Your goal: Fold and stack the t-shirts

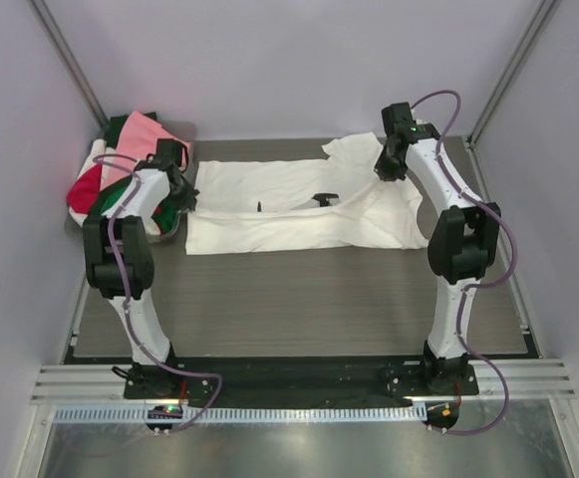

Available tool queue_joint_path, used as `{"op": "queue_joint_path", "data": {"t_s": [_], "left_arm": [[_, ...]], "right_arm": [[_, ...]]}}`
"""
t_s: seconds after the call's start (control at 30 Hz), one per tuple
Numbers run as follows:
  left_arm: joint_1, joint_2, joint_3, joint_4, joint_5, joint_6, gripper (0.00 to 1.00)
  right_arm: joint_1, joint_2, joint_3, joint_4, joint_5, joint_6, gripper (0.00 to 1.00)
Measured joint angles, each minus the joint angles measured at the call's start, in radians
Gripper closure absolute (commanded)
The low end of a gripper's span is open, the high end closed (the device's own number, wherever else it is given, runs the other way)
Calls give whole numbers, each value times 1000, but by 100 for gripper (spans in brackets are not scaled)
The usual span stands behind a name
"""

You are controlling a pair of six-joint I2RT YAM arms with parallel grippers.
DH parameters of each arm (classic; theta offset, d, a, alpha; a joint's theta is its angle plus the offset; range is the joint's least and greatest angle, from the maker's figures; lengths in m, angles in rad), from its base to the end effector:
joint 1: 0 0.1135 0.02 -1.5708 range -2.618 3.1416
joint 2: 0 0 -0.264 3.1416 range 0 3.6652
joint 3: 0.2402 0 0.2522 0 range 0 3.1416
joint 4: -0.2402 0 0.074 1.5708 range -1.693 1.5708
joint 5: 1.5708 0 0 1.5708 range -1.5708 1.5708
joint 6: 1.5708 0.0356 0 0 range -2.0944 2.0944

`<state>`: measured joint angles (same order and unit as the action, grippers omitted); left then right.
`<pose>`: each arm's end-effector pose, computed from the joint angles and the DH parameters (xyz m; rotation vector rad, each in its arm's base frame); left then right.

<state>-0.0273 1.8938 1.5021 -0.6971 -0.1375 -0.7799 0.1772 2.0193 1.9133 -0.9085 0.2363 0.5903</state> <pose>0.4037 -0.0061 0.2290 -1.0134 2.4429 -0.0878 0.4363 0.0697 0.2929 0.6053 2.4690 -0.0080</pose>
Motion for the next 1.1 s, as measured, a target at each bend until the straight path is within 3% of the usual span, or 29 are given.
{"op": "queue_joint_path", "data": {"t_s": [0.03,0.07,0.1,0.13,0.17,0.2,0.27,0.37,0.5,0.73,0.87,1.1], "left_arm": [[0,27,29,-7,1,0,96],[1,65,72,-19,5,2,92],[1,98,109,-26,10,3,81],[2,134,154,-42,26,6,71],[1,183,228,-77,53,-1,54],[-3,200,257,-87,62,13,46],[-9,218,311,-102,94,11,34],[-4,157,277,-111,106,14,31],[5,-33,109,-109,112,20,33],[10,-367,-311,-13,132,5,33],[10,-382,-481,50,158,-7,32],[10,-348,-558,167,164,-32,32]], "right_arm": [[-5,34,31,2,-4,-3,98],[-11,67,70,-9,-5,-6,83],[-14,98,107,-10,-11,-8,56],[-20,142,165,-19,-17,-10,20],[-26,184,222,-27,-23,-13,15],[-34,223,282,-31,-26,-23,13],[-50,296,404,-70,-26,-30,11],[-73,286,373,-76,-19,-35,9],[-102,78,-8,-17,-23,-32,9],[-127,-363,-623,118,-111,-3,16],[-167,-483,-798,204,-209,-1,18],[-270,-432,-877,336,-303,-2,22]]}}
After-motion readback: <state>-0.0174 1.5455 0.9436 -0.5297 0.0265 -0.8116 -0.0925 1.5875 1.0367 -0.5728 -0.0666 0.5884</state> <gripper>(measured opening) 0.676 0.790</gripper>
